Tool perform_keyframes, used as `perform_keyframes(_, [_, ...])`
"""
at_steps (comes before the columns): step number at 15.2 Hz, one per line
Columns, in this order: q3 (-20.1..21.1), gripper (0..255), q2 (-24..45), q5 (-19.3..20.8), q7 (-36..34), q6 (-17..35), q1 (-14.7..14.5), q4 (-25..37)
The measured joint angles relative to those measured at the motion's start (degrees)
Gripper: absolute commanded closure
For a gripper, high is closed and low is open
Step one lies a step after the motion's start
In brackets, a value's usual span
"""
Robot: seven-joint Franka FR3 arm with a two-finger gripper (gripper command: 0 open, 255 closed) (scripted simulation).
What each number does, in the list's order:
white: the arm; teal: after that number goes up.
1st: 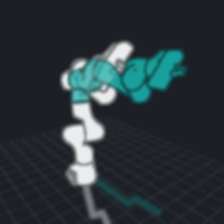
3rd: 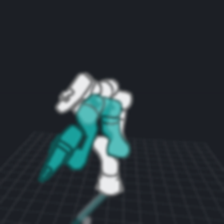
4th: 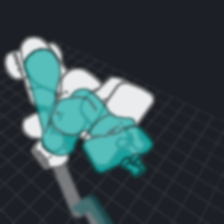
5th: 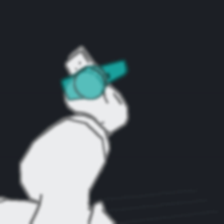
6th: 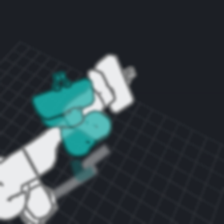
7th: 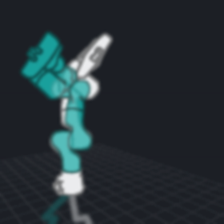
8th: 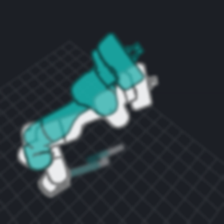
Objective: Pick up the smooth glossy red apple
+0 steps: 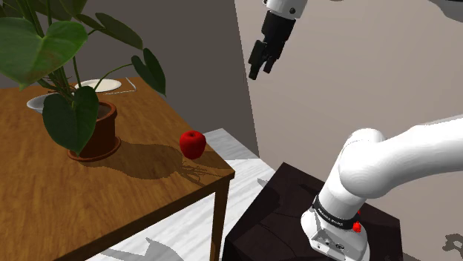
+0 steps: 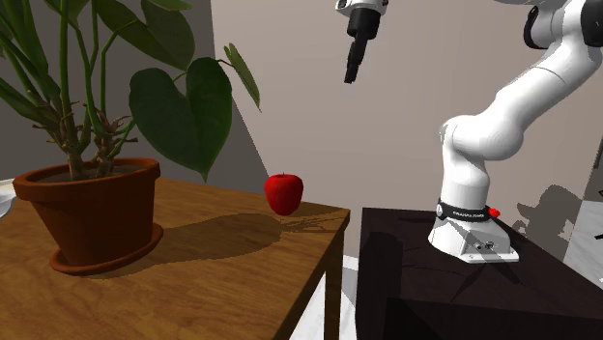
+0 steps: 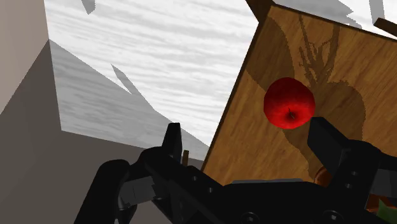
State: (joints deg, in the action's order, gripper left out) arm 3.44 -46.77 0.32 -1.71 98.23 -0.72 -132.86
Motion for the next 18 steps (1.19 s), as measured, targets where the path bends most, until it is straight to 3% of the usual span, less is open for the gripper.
perform_keyframes(6, [2.6,0,6.9,-0.5,-1.8,4.7,-0.6,0.1])
perform_keyframes(18, [10.2,0,30.8,1.2,-8.3,15.1,-1.7,6.8])
